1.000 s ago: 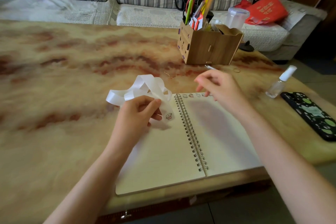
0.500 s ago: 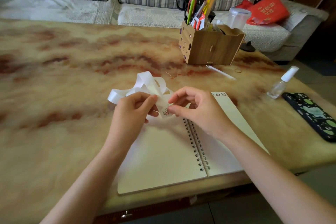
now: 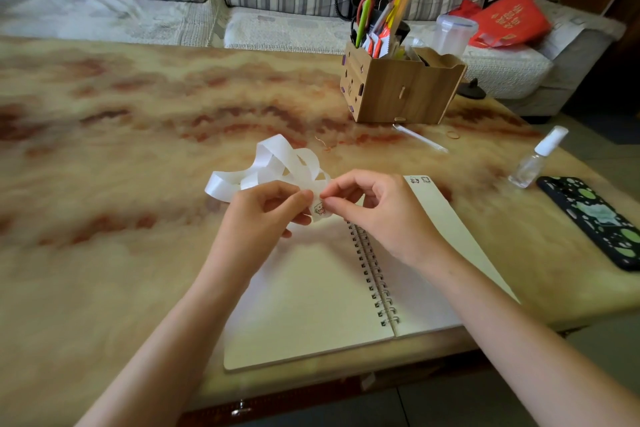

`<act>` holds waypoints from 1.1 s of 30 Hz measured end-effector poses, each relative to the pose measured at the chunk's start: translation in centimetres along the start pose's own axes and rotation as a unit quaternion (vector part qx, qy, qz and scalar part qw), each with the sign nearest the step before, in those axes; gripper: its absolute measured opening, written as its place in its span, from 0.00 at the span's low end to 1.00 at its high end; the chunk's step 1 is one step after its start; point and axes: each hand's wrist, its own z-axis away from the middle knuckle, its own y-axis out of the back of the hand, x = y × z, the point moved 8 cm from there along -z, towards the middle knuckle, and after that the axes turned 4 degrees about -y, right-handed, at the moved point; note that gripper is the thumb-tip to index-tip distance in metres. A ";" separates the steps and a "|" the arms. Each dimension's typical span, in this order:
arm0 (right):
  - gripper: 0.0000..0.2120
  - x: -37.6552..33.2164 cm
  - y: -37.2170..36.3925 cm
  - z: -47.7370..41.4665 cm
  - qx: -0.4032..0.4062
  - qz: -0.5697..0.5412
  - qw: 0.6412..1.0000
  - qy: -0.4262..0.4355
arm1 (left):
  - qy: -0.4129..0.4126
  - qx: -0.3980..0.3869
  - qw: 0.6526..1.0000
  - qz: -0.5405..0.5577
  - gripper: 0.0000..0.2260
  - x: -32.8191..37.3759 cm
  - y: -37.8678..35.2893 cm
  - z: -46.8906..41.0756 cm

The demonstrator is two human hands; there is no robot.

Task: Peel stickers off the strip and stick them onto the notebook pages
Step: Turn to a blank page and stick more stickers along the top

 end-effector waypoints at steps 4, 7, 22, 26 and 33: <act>0.03 -0.3 -0.1 0.2 -0.001 0.000 1.000 -0.001 | -0.009 0.010 1.000 0.000 0.05 0.2 0.1 0.2; 0.02 -0.7 -0.1 0.3 0.005 0.007 1.000 0.003 | -0.014 0.016 1.000 -0.002 0.05 0.3 0.1 0.2; 0.03 -0.5 -0.2 0.2 0.014 0.123 0.992 0.027 | 0.012 0.026 0.999 -0.015 0.07 -0.3 0.1 0.3; 0.04 -0.8 -0.2 0.3 0.004 0.124 0.992 0.038 | 0.014 0.026 0.999 -0.013 0.06 -0.3 0.1 0.3; 0.04 -0.3 1.4 -0.5 0.022 -0.043 0.998 -0.040 | 0.011 0.031 0.999 -0.018 0.07 -0.3 0.3 0.2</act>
